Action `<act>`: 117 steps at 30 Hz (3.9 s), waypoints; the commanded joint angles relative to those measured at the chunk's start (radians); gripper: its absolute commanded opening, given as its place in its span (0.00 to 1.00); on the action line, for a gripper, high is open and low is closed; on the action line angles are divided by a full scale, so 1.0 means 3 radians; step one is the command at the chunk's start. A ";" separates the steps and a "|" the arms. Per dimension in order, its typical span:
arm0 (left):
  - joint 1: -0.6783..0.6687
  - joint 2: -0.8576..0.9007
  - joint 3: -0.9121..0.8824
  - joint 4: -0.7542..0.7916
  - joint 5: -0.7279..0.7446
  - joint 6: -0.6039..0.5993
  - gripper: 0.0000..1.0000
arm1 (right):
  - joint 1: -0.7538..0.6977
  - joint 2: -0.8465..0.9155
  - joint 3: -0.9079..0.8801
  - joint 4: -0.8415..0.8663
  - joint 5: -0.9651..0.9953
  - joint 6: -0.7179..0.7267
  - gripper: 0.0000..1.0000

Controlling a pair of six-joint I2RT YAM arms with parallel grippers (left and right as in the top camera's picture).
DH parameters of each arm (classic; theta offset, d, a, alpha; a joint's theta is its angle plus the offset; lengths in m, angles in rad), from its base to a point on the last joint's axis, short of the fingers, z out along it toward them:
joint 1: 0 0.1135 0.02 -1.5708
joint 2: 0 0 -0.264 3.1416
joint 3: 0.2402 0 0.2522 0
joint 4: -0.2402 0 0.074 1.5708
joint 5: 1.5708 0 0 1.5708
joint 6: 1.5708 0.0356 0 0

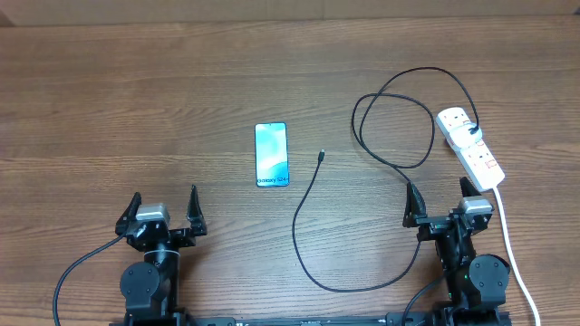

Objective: Plug charger to phone and switch on socket

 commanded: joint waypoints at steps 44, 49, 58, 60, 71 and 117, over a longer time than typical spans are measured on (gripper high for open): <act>-0.0156 0.4251 0.6654 -0.3880 0.2026 -0.0430 1.00 | 0.0018 -0.0031 -0.0034 0.0019 0.0039 -0.0015 1.00; -0.0821 0.5152 0.7342 -0.4790 0.0704 -0.0807 1.00 | 0.0018 -0.0031 -0.0034 0.0019 0.0039 -0.0015 1.00; -0.1518 0.6331 0.7605 -0.5109 -0.0601 -0.1726 1.00 | 0.0018 -0.0031 -0.0034 0.0019 0.0041 -0.0017 1.00; -0.1545 0.6516 0.7605 -0.4983 -0.0456 -0.1724 1.00 | 0.0018 -0.0031 -0.0034 0.0019 0.0041 -0.0017 1.00; -0.1470 0.7125 0.7605 -0.4827 0.0233 -0.1371 1.00 | 0.0018 -0.0031 -0.0034 0.0019 0.0039 -0.0015 1.00; -0.1564 0.6348 0.5879 -0.3876 0.0202 -0.1471 1.00 | 0.0018 -0.0031 -0.0034 0.0019 0.0041 -0.0015 1.00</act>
